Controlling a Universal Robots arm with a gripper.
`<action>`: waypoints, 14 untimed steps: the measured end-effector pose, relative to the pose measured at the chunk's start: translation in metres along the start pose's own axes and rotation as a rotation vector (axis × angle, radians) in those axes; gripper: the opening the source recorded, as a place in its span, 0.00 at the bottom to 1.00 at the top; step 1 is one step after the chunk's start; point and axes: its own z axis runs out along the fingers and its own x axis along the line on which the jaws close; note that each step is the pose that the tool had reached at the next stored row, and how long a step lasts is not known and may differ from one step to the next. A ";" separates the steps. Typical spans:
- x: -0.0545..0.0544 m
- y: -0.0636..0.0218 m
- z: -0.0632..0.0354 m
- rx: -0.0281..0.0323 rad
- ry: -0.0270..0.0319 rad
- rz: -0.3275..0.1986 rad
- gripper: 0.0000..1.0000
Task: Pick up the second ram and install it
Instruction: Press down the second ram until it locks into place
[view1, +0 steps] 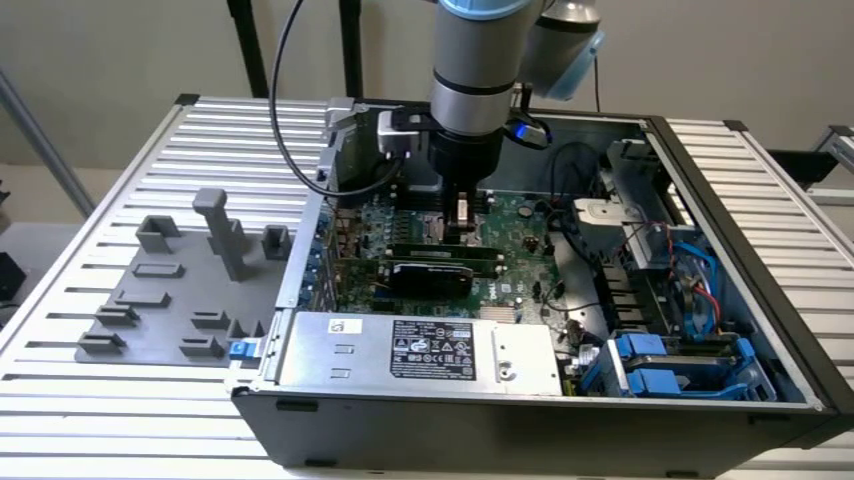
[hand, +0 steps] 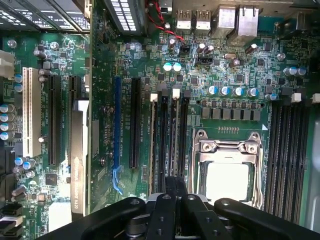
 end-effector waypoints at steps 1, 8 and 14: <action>0.000 0.0001 0.0000 0.0000 0.0001 0.000 0.00; -0.001 0.0011 0.0023 0.0004 0.0002 0.027 0.00; -0.003 0.0013 0.0066 0.0006 0.0002 0.035 0.00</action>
